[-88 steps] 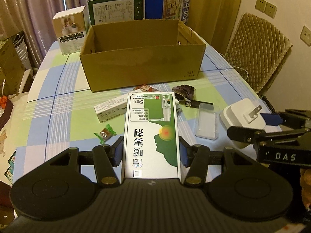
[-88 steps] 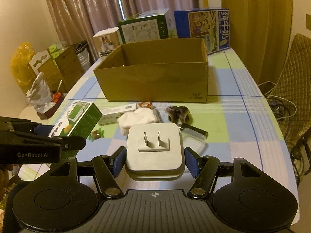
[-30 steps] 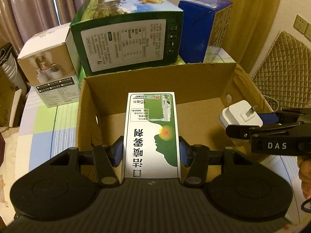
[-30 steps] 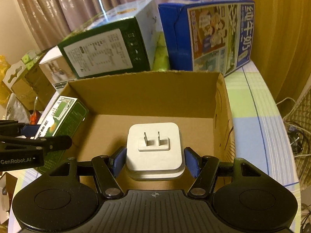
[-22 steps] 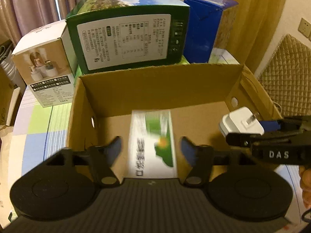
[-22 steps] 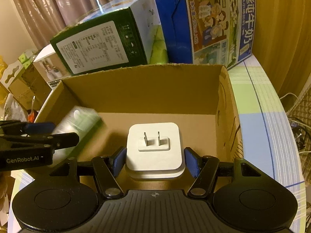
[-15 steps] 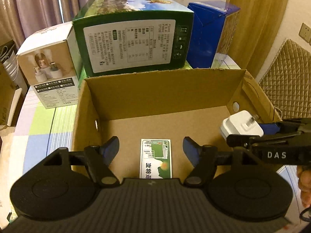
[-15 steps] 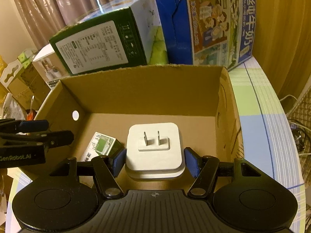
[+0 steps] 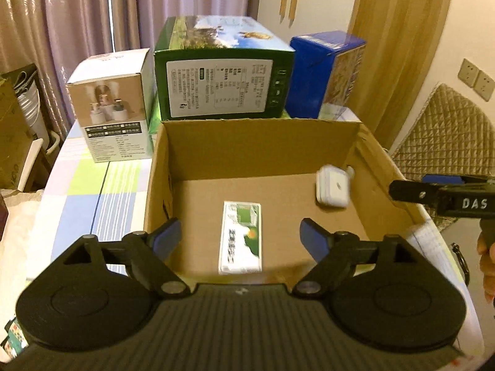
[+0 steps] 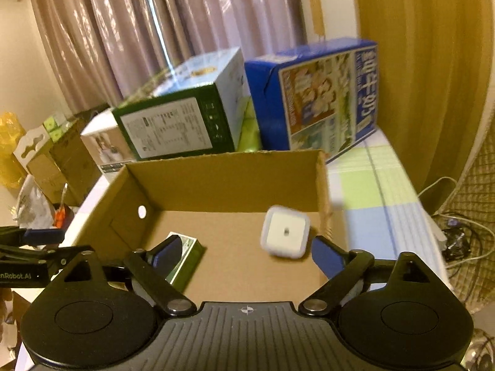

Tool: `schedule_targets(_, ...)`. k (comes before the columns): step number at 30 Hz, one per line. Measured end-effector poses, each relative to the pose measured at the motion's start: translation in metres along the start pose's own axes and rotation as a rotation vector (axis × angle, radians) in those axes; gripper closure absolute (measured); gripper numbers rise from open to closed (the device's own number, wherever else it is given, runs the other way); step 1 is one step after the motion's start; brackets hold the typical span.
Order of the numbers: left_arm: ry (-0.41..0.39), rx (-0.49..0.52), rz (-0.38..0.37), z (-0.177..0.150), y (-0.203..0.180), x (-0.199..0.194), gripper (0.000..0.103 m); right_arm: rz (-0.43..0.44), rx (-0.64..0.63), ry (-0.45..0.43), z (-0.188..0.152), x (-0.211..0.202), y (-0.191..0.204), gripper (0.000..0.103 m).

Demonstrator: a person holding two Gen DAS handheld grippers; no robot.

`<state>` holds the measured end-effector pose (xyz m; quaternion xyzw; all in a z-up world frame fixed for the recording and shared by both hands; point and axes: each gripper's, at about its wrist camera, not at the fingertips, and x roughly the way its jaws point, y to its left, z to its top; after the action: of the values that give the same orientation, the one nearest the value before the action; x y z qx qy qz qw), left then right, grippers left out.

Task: Organize objects
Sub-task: 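Open the left tool to drop the medicine box while the right tool drops the plug into the box, then withdraw both tools from the cardboard box back over the table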

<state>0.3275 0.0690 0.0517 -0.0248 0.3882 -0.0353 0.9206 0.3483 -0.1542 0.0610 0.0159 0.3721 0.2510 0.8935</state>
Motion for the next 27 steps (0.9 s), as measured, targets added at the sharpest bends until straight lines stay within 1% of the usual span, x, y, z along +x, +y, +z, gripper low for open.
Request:
schedule_targets(2, -0.016, 0.004, 0.005, -0.012, -0.007, -0.020, 0.019, -0.004, 0.004, -0.019, -0.011, -0.024, 0.002, 0.013)
schedule_targets(5, -0.031, -0.016, 0.001, -0.031, -0.014, -0.048, 0.015, -0.009, 0.009, -0.032, -0.032, -0.056, 0.006, 0.011)
schedule_targets(11, -0.027, -0.009, 0.007, -0.073, -0.037, -0.098, 0.008, 0.003, 0.007, -0.013, -0.084, -0.111, 0.020, 0.007)
schedule_targets(15, -0.036, -0.053, 0.008, -0.104, -0.043, -0.128, 0.004, 0.003, -0.004, -0.010, -0.118, -0.143, 0.028, 0.003)
schedule_targets(18, -0.047, -0.066, 0.030, -0.125, -0.048, -0.147, 0.002, -0.001, 0.013, -0.004, -0.141, -0.162, 0.029, 0.002)
schedule_targets(21, -0.045, -0.080, 0.038, -0.148, -0.053, -0.162, 0.002, -0.008, 0.021, -0.001, -0.161, -0.178, 0.030, 0.002)
schedule_targets(27, -0.041, -0.125, 0.060, -0.189, -0.056, -0.186, 0.001, -0.027, -0.015, 0.006, -0.194, -0.202, 0.035, 0.002)
